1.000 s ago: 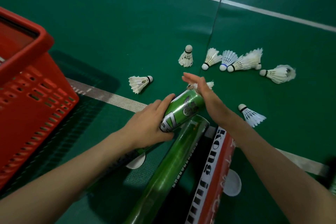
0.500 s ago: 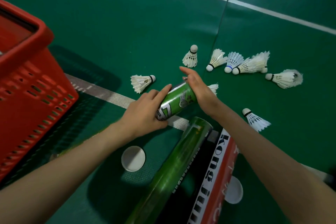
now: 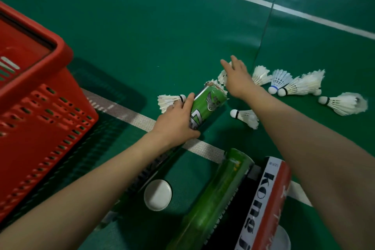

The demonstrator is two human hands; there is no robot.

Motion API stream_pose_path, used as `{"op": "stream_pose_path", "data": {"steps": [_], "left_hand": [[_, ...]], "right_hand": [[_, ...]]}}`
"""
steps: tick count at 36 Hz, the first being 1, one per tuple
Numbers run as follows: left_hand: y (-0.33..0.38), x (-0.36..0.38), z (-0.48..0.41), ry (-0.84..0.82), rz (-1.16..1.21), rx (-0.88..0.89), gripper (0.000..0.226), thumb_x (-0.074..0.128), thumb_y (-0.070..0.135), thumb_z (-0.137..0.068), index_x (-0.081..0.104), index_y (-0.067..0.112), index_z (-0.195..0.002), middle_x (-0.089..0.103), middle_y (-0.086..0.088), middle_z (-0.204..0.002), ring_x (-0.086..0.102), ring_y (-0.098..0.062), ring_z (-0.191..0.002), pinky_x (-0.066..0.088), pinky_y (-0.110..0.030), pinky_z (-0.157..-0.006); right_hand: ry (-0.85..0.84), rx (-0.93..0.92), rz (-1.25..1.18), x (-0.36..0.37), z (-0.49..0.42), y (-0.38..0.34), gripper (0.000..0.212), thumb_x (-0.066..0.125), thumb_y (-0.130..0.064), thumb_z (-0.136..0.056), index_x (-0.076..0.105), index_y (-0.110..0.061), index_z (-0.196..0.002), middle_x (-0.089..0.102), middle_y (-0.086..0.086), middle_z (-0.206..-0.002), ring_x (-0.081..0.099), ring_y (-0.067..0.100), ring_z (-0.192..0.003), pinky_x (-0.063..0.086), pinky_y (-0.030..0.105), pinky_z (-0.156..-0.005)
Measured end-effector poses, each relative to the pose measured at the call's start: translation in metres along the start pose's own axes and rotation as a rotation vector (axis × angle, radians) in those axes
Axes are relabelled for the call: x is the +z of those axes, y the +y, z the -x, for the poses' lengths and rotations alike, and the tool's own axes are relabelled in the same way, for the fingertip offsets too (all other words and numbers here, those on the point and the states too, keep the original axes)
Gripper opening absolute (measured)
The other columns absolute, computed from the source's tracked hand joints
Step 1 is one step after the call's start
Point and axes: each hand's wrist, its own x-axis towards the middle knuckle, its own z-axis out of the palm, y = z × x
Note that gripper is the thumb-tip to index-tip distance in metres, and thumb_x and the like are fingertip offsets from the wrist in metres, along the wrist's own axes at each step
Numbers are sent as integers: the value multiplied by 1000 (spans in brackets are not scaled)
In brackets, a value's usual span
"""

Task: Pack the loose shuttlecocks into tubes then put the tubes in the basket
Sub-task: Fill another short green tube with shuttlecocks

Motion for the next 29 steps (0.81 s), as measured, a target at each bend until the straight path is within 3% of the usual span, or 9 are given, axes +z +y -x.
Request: {"op": "stream_pose_path", "data": {"steps": [3, 5, 8, 12, 15, 18, 23, 26, 29], "left_hand": [[-1, 0, -1, -5, 0, 1, 109, 72, 46, -74, -3, 26, -151, 36, -10, -142, 43, -30, -121, 45, -44, -94], [-3, 1, 0, -9, -5, -2, 109, 72, 46, -75, -3, 25, -150, 35, -10, -143, 43, -30, -122, 46, -44, -94], [-3, 3, 2, -26, -13, -10, 108, 72, 45, -75, -4, 25, -151, 36, -10, -142, 42, -30, -122, 46, -44, -93], [0, 10, 8, -58, -32, -4, 108, 71, 45, -75, -4, 24, -151, 38, -10, -138, 42, -31, -122, 46, -46, -92], [2, 15, 16, -78, -49, 7, 110, 72, 47, -74, -4, 25, -151, 40, -10, -134, 44, -30, -118, 46, -44, -91], [-1, 18, 25, -86, -60, 8, 111, 72, 49, -73, -4, 26, -150, 41, -9, -132, 45, -29, -116, 46, -43, -89], [-6, 21, 43, -102, -45, 5, 110, 72, 46, -73, -4, 27, -150, 42, -8, -129, 46, -28, -113, 46, -38, -85], [-5, 21, 53, -106, -40, 31, 109, 73, 47, -71, -1, 29, -150, 45, -7, -124, 48, -26, -107, 48, -38, -82], [0, 21, 60, -108, -21, 68, 109, 73, 46, -69, 1, 31, -149, 46, -5, -122, 48, -25, -106, 49, -39, -82]], "right_hand": [[56, -43, 164, 5, 1, 0, 79, 46, 15, -82, 17, -13, -150, 6, 17, -157, 10, 38, -143, 25, 50, -112], [151, -38, 186, 7, 4, 0, 69, 48, 17, -79, 30, -6, -141, 22, 23, -146, 28, 40, -129, 40, 44, -96], [168, 21, 149, 11, 13, 4, 54, 48, 15, -81, 38, -4, -130, 33, 23, -133, 41, 37, -111, 38, 39, -76], [179, 80, -41, 18, 30, 14, 42, 52, 5, -84, 39, -3, -123, 35, 21, -126, 41, 29, -83, 36, 37, -67], [216, 118, -247, 17, 51, 13, 33, 54, -9, -89, 40, -3, -118, 37, 14, -122, 46, 26, -85, 43, 37, -73], [244, 228, -555, 14, 79, 9, 32, 57, -17, -89, 42, -5, -115, 39, 6, -114, 45, 20, -92, 37, 29, -76], [238, 201, -768, 25, 127, 16, 26, 59, -14, -89, 42, -12, -108, 48, 7, -102, 46, 17, -82, 35, 27, -65], [146, 167, -921, 25, 150, 17, 34, 59, -9, -89, 40, -17, -116, 49, 5, -102, 52, 22, -81, 42, 31, -67], [-12, 69, -1018, 17, 163, 15, 70, 56, -2, -88, 25, -38, -139, 44, 2, -99, 46, 20, -73, 46, 30, -67]]}}
